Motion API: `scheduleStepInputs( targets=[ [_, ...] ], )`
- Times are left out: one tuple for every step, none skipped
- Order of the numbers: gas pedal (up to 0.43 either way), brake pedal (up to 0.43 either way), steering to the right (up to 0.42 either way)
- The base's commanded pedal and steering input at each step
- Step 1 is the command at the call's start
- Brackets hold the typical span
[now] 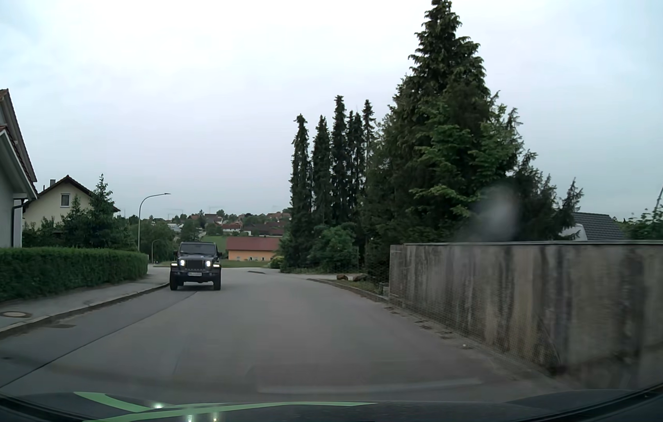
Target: Follow the waypoints while adhering to traffic rules and regulations
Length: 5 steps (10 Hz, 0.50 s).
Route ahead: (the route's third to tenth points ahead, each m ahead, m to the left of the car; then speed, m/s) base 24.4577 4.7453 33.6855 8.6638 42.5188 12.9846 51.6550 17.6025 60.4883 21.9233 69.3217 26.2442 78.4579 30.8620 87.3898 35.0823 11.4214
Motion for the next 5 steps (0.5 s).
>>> scheduleStepInputs(
  targets=[
    [0.000, 0.000, -0.038],
    [0.000, 0.000, -0.042],
    [0.000, 0.000, -0.045],
    [0.000, 0.000, -0.047],
    [0.000, 0.000, -0.051]
  ],
)
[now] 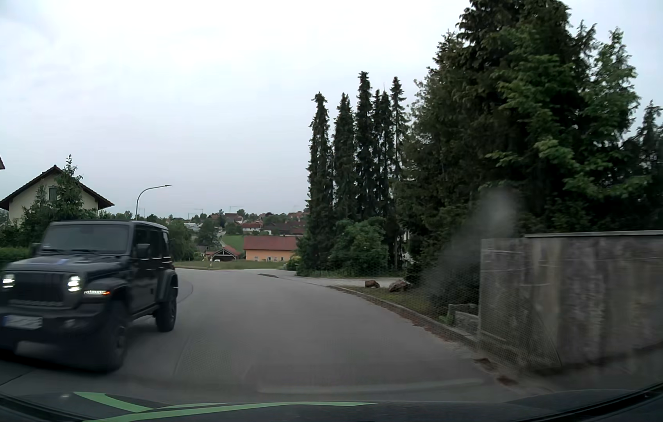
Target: Follow the waypoints while adhering to traffic rules and regulations
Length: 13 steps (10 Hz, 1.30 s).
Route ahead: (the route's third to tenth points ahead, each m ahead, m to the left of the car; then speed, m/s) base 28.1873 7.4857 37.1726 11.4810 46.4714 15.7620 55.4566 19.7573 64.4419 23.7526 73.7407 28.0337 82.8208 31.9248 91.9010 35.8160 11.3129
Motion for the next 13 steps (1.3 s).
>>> scheduleStepInputs(
  targets=[
    [0.000, 0.000, -0.054],
    [0.000, 0.000, -0.055],
    [0.000, 0.000, -0.055],
    [0.000, 0.000, -0.055],
    [0.000, 0.000, -0.058],
    [0.000, 0.000, -0.060],
    [0.000, 0.000, -0.062],
    [0.000, 0.000, -0.062],
    [0.000, 0.000, -0.062],
    [0.008, 0.000, -0.062],
    [0.020, 0.000, -0.063],
    [0.020, 0.000, -0.063],
    [0.039, 0.000, -0.063]
  ],
)
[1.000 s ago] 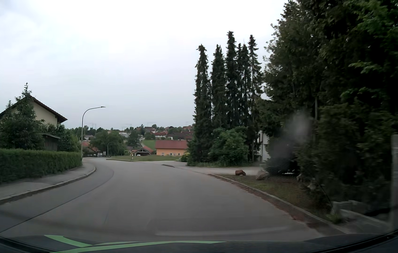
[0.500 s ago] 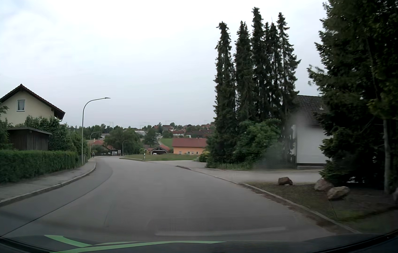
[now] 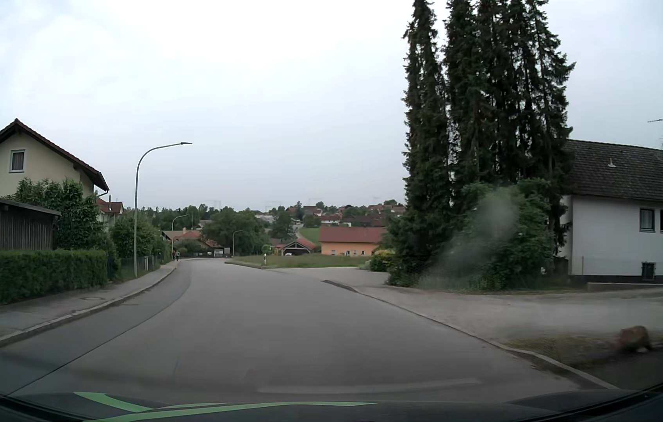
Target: Follow the waypoints while adhering to traffic rules and regulations
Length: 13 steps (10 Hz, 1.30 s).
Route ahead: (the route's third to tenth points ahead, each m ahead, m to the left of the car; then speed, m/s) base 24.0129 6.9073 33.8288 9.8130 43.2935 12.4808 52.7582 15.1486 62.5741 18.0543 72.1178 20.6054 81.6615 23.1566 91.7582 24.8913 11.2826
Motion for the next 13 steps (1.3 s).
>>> scheduleStepInputs(
  targets=[
    [0.039, 0.000, -0.063],
    [0.039, 0.000, -0.064],
    [0.039, 0.000, -0.063],
    [0.039, 0.000, -0.064],
    [0.047, 0.000, -0.063],
    [0.047, 0.000, -0.061],
    [0.047, 0.000, -0.060],
    [0.047, 0.000, -0.058],
    [0.047, 0.000, -0.056],
    [0.059, 0.000, -0.054],
    [0.059, 0.000, -0.052],
    [0.059, 0.000, -0.050],
    [0.059, 0.000, -0.046]
  ],
)
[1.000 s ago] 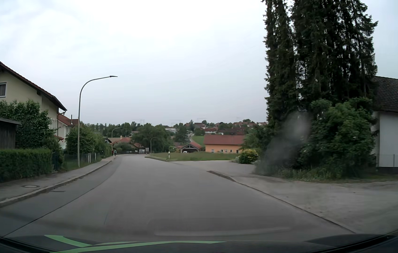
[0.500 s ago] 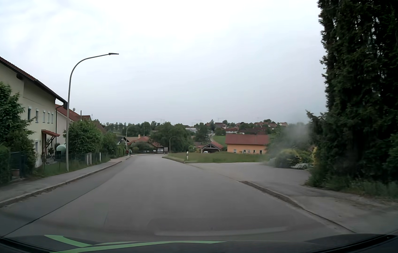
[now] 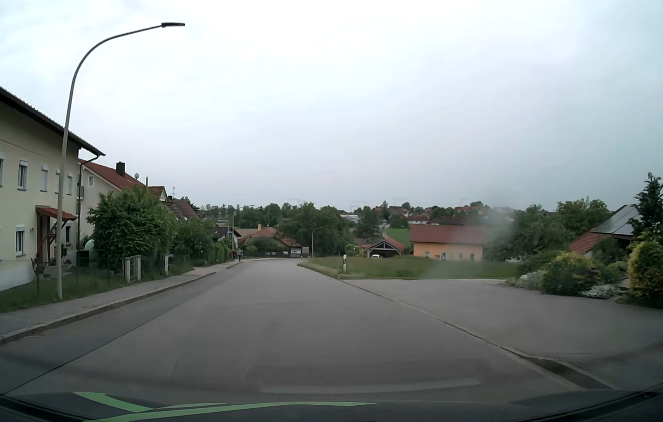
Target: Follow the waypoints while adhering to traffic rules and regulations
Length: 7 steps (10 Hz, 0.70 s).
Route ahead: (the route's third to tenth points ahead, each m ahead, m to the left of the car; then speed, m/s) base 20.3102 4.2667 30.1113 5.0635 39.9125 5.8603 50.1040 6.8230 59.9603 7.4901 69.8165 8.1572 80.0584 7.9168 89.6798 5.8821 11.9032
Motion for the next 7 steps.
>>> scheduleStepInputs(
  targets=[
    [0.059, 0.000, -0.043],
    [0.059, 0.000, -0.041],
    [0.059, 0.000, -0.041],
    [0.059, 0.000, -0.039],
    [0.059, 0.000, -0.035],
    [0.059, 0.000, -0.032],
    [0.059, 0.000, -0.032]
  ],
)
